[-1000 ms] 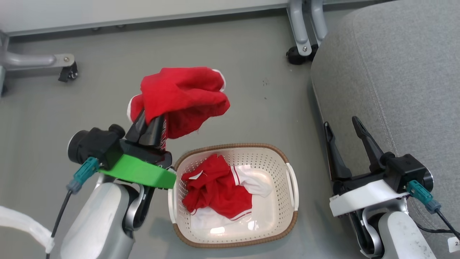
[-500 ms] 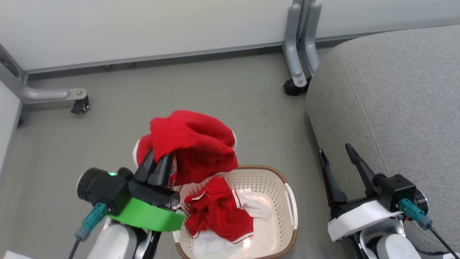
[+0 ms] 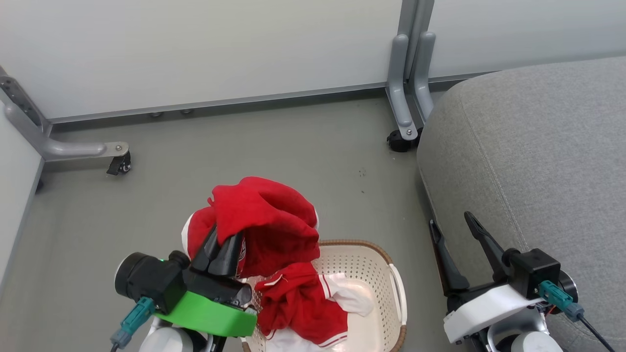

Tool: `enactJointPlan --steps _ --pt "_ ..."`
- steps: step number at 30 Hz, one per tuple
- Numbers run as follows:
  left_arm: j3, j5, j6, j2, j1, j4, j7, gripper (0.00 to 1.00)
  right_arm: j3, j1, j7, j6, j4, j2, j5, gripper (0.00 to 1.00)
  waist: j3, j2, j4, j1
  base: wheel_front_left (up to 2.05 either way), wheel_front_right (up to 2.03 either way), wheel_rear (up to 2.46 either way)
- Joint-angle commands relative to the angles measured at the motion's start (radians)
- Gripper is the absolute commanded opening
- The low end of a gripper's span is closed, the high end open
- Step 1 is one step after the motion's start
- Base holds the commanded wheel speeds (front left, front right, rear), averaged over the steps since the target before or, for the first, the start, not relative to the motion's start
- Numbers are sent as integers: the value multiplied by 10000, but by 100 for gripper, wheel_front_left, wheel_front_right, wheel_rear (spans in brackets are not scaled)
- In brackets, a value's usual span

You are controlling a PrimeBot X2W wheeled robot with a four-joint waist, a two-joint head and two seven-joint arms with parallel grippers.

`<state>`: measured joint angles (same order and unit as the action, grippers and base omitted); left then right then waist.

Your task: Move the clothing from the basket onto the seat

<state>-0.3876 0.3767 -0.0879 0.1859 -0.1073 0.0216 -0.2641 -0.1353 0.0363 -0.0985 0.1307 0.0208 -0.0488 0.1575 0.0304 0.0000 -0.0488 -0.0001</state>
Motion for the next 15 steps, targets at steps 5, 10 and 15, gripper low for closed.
enactJointPlan --steps 5,10,15 --pt "83 67 15 11 29 31 -4 0 -52 111 -9 1 -27 -29 77 100 4 0 34 1 0 0 0" --pt "88 33 16 7 34 86 -4 0 -144 86 5 1 -55 -27 68 100 1 0 47 1 0 0 0" --pt "75 -7 1 41 -18 153 -4 0 -590 -173 78 1 -47 -27 -29 100 27 0 89 1 0 0 0"
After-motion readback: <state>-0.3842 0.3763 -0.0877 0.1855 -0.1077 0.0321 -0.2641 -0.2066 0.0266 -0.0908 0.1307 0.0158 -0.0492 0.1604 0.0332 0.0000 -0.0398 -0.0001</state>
